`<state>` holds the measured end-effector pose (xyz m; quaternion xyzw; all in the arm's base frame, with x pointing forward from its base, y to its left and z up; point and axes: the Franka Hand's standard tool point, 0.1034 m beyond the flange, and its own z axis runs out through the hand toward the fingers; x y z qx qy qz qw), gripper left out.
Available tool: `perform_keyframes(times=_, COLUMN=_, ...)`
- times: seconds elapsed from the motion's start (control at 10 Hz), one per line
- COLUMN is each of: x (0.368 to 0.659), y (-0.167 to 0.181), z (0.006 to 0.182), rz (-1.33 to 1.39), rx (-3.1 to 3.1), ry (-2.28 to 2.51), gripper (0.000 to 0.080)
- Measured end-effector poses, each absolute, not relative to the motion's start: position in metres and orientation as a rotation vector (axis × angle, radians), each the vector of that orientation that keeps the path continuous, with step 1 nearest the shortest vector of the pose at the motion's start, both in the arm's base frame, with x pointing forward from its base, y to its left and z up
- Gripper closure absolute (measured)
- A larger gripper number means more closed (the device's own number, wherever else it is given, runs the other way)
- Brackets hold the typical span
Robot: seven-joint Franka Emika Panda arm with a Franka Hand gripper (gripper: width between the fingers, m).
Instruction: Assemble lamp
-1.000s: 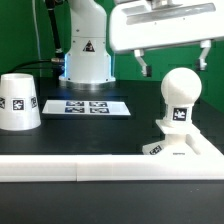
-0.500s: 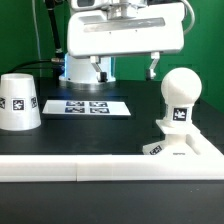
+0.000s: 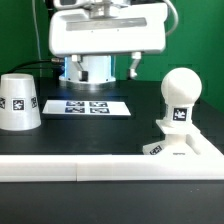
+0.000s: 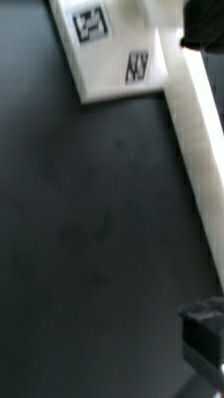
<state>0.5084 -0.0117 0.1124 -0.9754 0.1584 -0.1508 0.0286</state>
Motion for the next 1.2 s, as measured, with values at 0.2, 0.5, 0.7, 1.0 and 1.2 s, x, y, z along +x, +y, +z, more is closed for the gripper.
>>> perform_keyframes(times=0.2, x=0.484, y=-0.057, z=0.116, rz=-0.378, rx=-3.007, ry=0.567, gripper=0.0101)
perform_keyframes(times=0.5, x=0.471, y=-0.100, z=0.122, rz=-0.222, rx=-2.920, ry=0.747, gripper=0.0101)
perform_keyframes(times=0.7, x=0.469, y=-0.109, z=0.120, rz=-0.230, rx=-2.929, ry=0.743, gripper=0.0101)
perform_keyframes(times=1.0, x=0.459, y=-0.125, z=0.117, rz=-0.225, rx=-2.941, ry=0.738, gripper=0.0101)
perform_keyframes(times=1.2, x=0.445, y=-0.129, z=0.115, rz=-0.216, rx=-2.945, ry=0.743, gripper=0.0101)
